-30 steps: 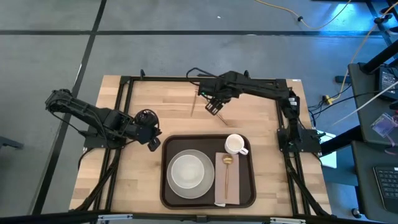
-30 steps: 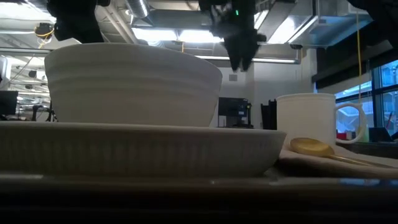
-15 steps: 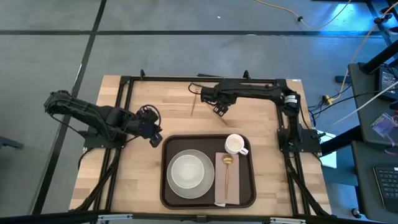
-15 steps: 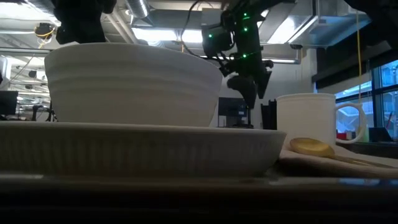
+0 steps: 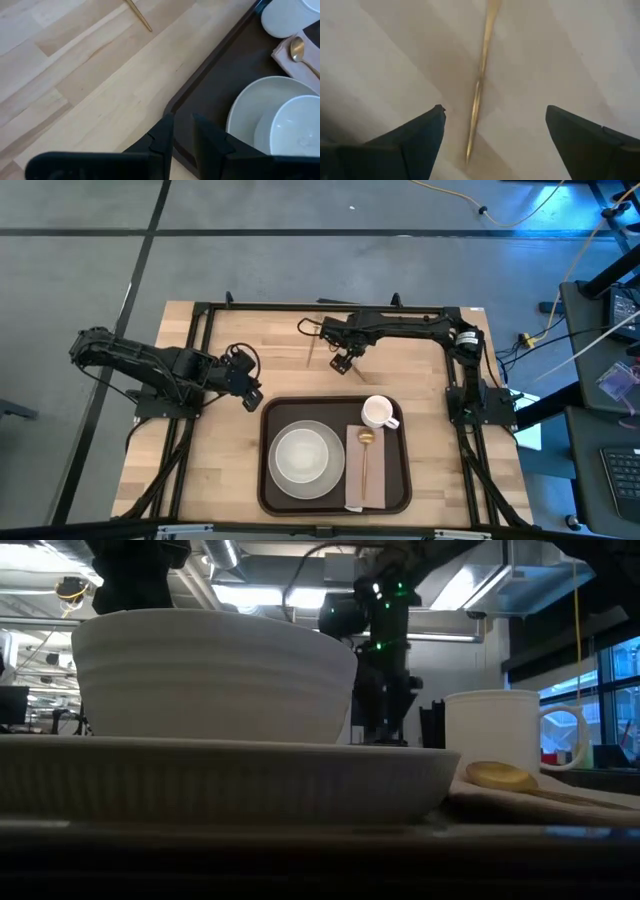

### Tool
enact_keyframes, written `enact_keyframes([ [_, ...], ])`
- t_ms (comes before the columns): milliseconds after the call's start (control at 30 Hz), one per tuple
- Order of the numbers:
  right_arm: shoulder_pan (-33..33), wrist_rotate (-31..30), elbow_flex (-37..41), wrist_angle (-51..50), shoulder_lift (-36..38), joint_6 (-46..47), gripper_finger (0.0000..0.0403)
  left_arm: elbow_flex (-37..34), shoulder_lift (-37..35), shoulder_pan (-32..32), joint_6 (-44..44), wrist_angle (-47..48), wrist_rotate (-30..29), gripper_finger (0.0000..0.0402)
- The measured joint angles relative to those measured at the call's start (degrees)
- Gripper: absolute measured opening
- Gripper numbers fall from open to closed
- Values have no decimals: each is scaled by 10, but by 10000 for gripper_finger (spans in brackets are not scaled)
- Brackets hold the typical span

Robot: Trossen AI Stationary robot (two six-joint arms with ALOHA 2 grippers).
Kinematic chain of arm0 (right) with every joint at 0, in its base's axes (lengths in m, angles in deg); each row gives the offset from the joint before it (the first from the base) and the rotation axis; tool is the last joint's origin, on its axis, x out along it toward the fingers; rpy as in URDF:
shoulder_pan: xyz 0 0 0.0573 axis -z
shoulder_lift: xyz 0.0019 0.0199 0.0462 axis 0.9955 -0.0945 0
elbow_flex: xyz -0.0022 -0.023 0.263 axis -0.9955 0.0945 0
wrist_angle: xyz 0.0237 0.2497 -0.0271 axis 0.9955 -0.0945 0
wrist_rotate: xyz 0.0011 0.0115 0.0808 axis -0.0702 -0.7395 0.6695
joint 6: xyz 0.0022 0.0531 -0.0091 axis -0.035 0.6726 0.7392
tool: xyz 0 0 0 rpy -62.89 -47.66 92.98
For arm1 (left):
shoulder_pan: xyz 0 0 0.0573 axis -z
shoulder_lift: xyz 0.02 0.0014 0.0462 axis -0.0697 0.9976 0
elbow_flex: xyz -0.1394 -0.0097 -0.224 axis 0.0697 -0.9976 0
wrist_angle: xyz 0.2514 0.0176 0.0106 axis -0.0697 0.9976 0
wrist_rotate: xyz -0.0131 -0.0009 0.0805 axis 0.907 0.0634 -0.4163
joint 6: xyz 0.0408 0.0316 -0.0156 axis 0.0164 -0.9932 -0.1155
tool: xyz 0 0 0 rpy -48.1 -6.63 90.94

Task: Set up tray
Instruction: Put the gold knife on the brown napkin to the right of the gold spoon

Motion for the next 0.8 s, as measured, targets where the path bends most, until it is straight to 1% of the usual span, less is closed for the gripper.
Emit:
enact_keyframes([
  [33,3,3,9,12,0,-4,342,0,0,0,0,0,2,59],
  [133,8,41,34,36,0,-16,342,0,0,0,-1,0,3,59],
  [300,8,54,89,48,0,-14,342,0,0,0,0,0,3,59],
  [500,3,65,158,110,1,-4,336,0,0,0,0,0,3,59],
  [633,0,69,195,149,6,2,304,0,0,0,0,0,1,59],
  [800,0,65,215,173,8,1,233,0,0,0,0,0,1,59],
])
